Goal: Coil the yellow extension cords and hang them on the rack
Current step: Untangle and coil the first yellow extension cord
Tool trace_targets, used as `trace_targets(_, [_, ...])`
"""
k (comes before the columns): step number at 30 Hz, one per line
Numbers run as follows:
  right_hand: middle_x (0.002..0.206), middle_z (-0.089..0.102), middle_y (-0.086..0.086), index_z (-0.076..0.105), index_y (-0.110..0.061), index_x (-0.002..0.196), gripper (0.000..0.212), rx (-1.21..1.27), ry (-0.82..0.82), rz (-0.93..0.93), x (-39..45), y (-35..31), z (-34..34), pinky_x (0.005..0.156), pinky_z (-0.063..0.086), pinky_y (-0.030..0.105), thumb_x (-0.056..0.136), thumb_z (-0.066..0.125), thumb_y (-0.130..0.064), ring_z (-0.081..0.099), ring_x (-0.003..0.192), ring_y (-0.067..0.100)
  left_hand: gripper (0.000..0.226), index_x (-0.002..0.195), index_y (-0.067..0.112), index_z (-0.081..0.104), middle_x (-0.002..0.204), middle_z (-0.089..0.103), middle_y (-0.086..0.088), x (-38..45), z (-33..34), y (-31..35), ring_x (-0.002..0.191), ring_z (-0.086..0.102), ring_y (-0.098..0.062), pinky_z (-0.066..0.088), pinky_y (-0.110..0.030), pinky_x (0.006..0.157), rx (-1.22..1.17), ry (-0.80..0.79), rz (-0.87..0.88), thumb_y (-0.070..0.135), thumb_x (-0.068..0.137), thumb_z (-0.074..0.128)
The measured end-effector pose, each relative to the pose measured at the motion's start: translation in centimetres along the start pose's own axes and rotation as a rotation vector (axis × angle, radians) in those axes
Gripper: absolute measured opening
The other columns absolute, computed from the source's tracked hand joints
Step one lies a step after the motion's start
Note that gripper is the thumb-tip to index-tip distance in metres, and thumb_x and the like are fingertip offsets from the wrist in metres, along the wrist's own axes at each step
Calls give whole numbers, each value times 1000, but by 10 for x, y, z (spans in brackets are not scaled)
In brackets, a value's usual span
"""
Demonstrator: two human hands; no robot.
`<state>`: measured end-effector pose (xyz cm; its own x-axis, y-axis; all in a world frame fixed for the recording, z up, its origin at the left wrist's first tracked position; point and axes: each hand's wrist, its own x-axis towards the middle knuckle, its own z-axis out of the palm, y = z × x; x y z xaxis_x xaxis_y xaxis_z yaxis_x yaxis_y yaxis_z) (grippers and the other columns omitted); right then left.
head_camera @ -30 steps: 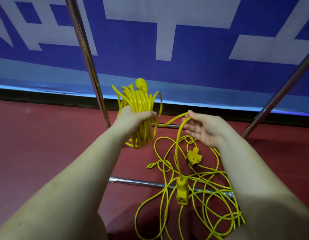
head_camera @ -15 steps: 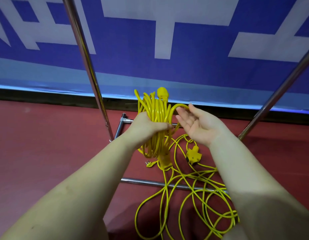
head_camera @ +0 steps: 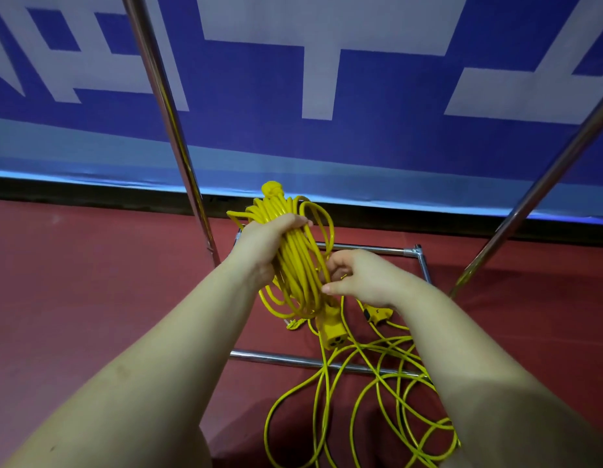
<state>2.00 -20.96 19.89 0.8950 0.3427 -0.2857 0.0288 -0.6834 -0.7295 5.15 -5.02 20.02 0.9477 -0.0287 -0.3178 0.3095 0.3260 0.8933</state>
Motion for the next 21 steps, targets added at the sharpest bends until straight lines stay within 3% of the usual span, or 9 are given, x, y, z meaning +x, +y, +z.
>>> trace_targets(2, [73,57,-10,54,-22,83,20,-1,4,5,2,4,2,66,44,15,81,71,-12,53,62,0,13,70,6,71,66,67,-5,1,-3,2,62,61,-21,53,-40,76,-22,-8,-1,6,81,64])
trace_targets(4, [80,60,-5,60,-18,90,14,-151,-16,34,4,10,3,72,45,24,82,71,-18,57,73,11,20,64,9,71,67,65,-6,2,-6,4,62,60,-22,52,-40,77,-38,-25,-15,8,82,63])
trace_targets(6, [80,58,-5,64,-15,92,11,-286,-30,43,4,13,3,67,41,23,85,67,-22,54,75,11,24,61,10,71,68,64,-6,5,-9,6,65,59,-23,51,-43,82,-70,-51,-35,9,83,61])
trace_targets(8, [77,58,-4,61,-17,85,5,-146,32,7,4,14,1,65,40,22,87,65,-20,52,73,11,24,64,11,71,70,64,-5,9,-14,9,68,59,-23,52,-44,82,-91,-70,-29,11,84,59])
trace_targets(11, [78,62,-2,54,-23,84,20,153,67,-58,4,11,0,74,46,26,82,69,-10,58,73,13,14,73,8,67,72,64,-5,14,-19,10,67,59,-23,55,-35,63,-83,-59,11,11,85,59])
trace_targets(13, [77,62,-7,57,-23,87,19,130,65,-77,5,10,5,75,48,26,81,71,-11,59,71,9,13,74,8,67,71,63,-6,14,-19,9,67,58,-23,54,-31,58,-74,-59,11,11,84,59])
trace_targets(17, [65,54,-14,63,-12,95,13,66,141,-112,5,6,8,55,38,4,83,69,-12,52,51,-11,25,65,12,69,72,61,-5,10,-15,9,68,56,-23,56,-33,61,-126,-90,-53,14,87,56])
trace_targets(19, [64,53,-14,63,-15,91,12,39,146,-118,5,6,9,54,37,6,82,70,-13,52,52,-9,29,62,13,69,72,62,-4,10,-15,9,69,57,-23,57,-34,62,-155,-86,-78,15,88,55])
trace_targets(21, [68,58,-11,60,-23,78,14,7,200,-121,6,9,9,62,44,17,79,74,-19,54,61,-1,31,60,13,70,70,64,-2,11,-16,10,70,57,-22,57,-35,65,-166,-85,-89,15,88,56])
